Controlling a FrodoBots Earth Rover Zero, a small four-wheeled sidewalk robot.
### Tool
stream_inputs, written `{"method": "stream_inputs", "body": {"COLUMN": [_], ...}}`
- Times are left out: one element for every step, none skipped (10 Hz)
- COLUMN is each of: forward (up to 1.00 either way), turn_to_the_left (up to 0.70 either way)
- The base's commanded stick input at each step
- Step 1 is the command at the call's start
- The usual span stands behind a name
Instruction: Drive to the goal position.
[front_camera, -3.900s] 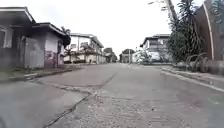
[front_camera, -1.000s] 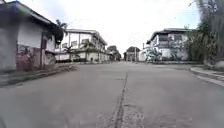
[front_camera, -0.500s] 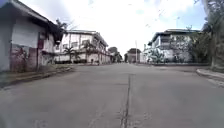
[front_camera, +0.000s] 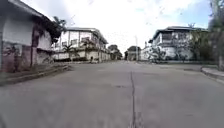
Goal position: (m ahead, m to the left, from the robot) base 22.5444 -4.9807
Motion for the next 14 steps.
{"method": "stream_inputs", "body": {"forward": [1.0,1.0,1.0,1.0,1.0,1.0,1.0,1.0,1.0,1.0,1.0,1.0,1.0,1.0], "turn_to_the_left": [0.28,0.04,0.0,0.0,0.0,0.0,0.0,0.0,0.0,0.0,0.0,0.03,0.08,0.11]}}
